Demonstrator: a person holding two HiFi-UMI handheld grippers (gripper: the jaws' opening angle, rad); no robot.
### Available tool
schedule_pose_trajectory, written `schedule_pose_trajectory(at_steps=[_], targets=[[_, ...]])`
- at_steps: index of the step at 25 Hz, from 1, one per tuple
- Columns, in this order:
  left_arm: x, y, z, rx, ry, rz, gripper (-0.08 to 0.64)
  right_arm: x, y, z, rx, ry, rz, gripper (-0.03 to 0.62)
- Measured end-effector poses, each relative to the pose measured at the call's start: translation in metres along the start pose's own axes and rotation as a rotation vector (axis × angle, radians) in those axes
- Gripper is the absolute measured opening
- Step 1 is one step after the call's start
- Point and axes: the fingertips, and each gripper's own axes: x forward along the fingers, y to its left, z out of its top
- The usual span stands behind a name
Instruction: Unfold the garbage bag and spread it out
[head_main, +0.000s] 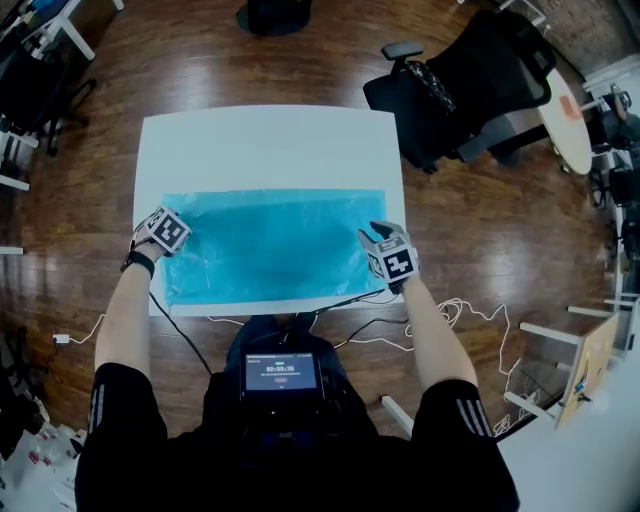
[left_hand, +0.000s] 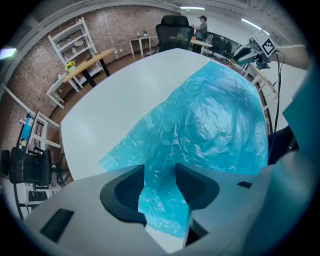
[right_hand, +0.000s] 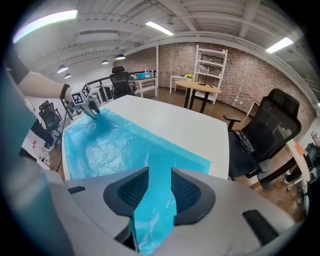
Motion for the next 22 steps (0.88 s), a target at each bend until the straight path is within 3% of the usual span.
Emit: schedule_pose_trajectory(at_steps=[3, 12, 19, 22], targets=[[0.001, 0.002, 0.003, -0.008, -0.001, -0.014, 0.209, 0.016, -0.013, 0.013, 0.042, 0.029, 0.022, 0.184], [0.003, -0.006, 0.007, -0.010, -0.033, -0.076, 0.181, 0.067, -0.039, -0.030, 0.149, 0.191, 0.004, 0.184], [0.007, -0.012, 0.008, -0.004, -0.051, -0.117, 0.154, 0.073, -0.036, -0.033, 0.167, 0.185, 0.025, 0.173], [0.008, -0.015, 0.012, 0.009, -0.085, -0.125, 0.123, 0.073, -0.031, -0.031, 0.150, 0.175, 0.025, 0.115]])
